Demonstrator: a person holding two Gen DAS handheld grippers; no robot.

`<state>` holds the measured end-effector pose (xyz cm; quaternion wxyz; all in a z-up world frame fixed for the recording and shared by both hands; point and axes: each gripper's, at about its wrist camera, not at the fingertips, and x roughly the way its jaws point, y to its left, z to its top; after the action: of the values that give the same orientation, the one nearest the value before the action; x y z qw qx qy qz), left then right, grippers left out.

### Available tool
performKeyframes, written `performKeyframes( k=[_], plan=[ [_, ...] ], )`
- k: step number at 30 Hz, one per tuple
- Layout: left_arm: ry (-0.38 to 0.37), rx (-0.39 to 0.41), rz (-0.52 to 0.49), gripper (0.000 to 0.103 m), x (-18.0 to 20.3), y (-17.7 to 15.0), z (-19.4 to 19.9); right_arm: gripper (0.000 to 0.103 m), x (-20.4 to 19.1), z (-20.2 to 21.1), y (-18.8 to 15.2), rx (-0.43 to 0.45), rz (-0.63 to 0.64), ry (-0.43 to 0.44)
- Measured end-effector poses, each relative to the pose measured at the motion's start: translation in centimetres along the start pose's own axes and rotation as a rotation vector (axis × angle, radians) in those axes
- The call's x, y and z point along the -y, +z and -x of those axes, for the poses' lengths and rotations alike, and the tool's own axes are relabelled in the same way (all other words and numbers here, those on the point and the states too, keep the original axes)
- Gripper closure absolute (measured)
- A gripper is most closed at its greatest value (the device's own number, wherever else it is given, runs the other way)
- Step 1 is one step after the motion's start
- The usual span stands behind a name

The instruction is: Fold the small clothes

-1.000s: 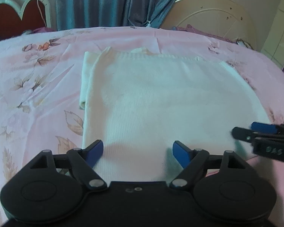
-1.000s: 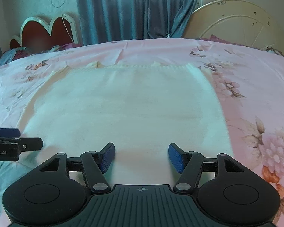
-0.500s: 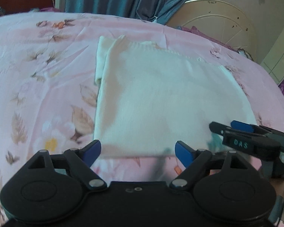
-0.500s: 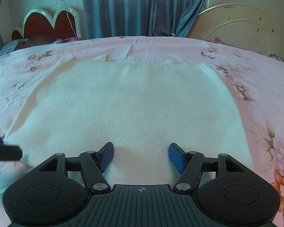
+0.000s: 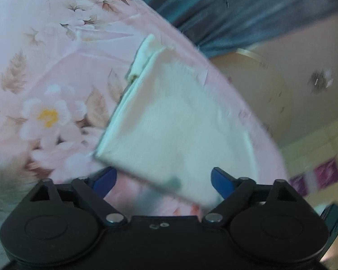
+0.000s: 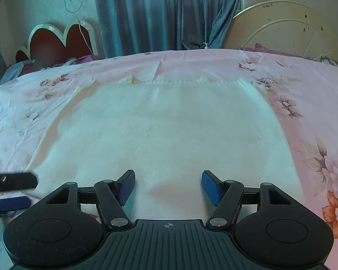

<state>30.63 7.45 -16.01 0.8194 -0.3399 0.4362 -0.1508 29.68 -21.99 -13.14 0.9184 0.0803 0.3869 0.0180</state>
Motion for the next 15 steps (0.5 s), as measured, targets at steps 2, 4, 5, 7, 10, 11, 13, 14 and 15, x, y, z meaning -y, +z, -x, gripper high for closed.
performKeyframes(
  k=[2, 4, 5, 7, 10, 11, 13, 14, 15],
  plan=[
    [-0.036, 0.039, 0.041, 0.012, -0.3, 0.2, -0.9, 0.038, 0.0, -0.2, 0.2, -0.002, -0.007, 0.002],
    [-0.073, 0.088, 0.084, 0.013, -0.5, 0.6, -2.0, 0.038, -0.2, -0.4, 0.5, 0.004, -0.002, 0.001],
    [-0.085, 0.118, 0.100, 0.013, -0.5, 0.8, -2.5, 0.038, -0.3, -0.5, 0.7, 0.008, 0.003, 0.003],
    [-0.101, 0.174, 0.117, 0.013, -0.4, 1.2, -3.5, 0.038, -0.7, -1.1, 1.3, 0.014, 0.019, 0.006],
    [-0.105, 0.252, 0.139, 0.021, -0.4, 1.3, -4.2, 0.038, -1.3, -2.3, 2.4, 0.025, 0.040, 0.006],
    [-0.104, 0.276, 0.148, 0.025, -0.3, 1.4, -4.6, 0.038, -1.3, -2.6, 2.7, 0.030, 0.038, 0.006],
    [-0.097, 0.313, 0.177, 0.047, -0.8, 1.3, -5.0, 0.038, -1.3, -3.3, 3.6, 0.042, 0.033, 0.012],
    [-0.090, 0.327, 0.193, 0.052, -1.1, 1.3, -5.1, 0.038, -1.3, -3.7, 4.0, 0.049, 0.042, 0.005],
    [-0.082, 0.338, 0.212, 0.060, -1.4, 1.3, -5.2, 0.038, -1.4, -4.2, 4.5, 0.056, 0.050, 0.000]
  ],
)
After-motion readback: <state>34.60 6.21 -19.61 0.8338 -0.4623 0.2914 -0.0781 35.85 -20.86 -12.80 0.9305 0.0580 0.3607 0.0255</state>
